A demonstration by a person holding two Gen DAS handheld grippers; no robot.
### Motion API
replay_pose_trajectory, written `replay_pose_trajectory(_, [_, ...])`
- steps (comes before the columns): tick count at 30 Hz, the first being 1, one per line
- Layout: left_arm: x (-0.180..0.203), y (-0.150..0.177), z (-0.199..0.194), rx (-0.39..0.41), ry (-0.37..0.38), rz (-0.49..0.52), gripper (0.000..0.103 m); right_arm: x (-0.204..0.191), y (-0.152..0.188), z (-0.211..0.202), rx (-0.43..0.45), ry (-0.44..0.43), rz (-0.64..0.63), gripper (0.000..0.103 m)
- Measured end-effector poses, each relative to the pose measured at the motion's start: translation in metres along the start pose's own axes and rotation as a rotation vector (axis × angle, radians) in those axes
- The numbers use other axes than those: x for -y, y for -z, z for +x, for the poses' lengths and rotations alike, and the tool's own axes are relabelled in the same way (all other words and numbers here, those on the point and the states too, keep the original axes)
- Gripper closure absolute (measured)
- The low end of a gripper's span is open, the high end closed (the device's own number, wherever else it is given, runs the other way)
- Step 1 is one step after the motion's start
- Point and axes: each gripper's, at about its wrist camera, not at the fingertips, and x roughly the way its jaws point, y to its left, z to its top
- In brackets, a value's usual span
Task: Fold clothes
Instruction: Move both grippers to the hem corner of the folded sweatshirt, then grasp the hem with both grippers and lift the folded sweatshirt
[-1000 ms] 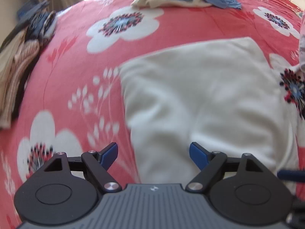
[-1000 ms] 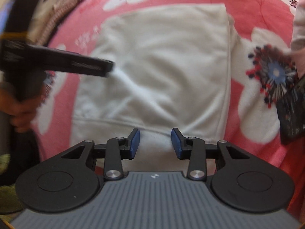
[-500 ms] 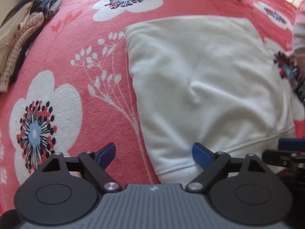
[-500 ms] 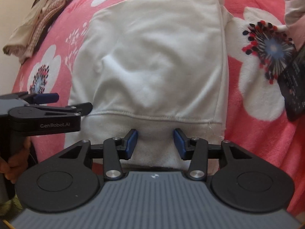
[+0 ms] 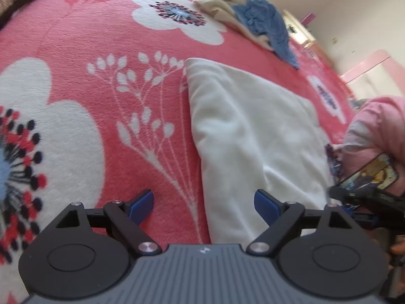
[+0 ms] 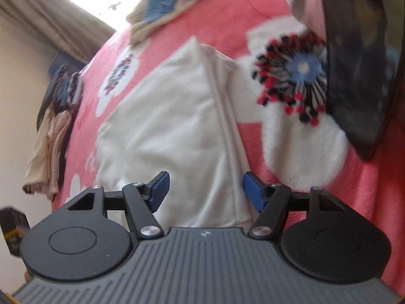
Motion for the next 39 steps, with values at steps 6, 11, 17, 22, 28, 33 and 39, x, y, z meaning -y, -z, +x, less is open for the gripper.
replay_pose_trajectory(6, [-0.015,-0.019,0.016,-0.001,0.142,-0.050,0.015,0.008,-0.007,0.019,0.023,-0.100,0.075,0.026])
replay_pose_trajectory(11, [-0.020,-0.044,0.035,-0.013,0.201,-0.031,0.015,0.001,-0.021,0.023,0.056,-0.102,0.093,0.025])
replay_pose_trajectory(17, [-0.025,-0.050,0.037,-0.017,0.243,-0.043,0.015,-0.005,-0.024,-0.008,0.098,-0.014,0.003,0.025])
replay_pose_trajectory(22, [-0.021,-0.056,0.041,-0.008,0.238,-0.007,0.015,0.012,-0.019,0.021,0.080,-0.026,0.016,0.022])
replay_pose_trajectory(28, [-0.003,-0.078,0.056,0.026,0.191,0.087,0.016,-0.008,-0.048,0.049,0.142,-0.078,-0.053,0.018])
replay_pose_trajectory(33, [-0.009,-0.099,0.073,0.045,0.228,0.044,0.018,-0.004,-0.079,0.075,0.163,-0.148,-0.005,0.019])
replay_pose_trajectory(39, [-0.022,-0.095,0.064,-0.014,0.276,0.084,0.034,0.008,-0.076,0.071,0.108,-0.241,0.069,0.022])
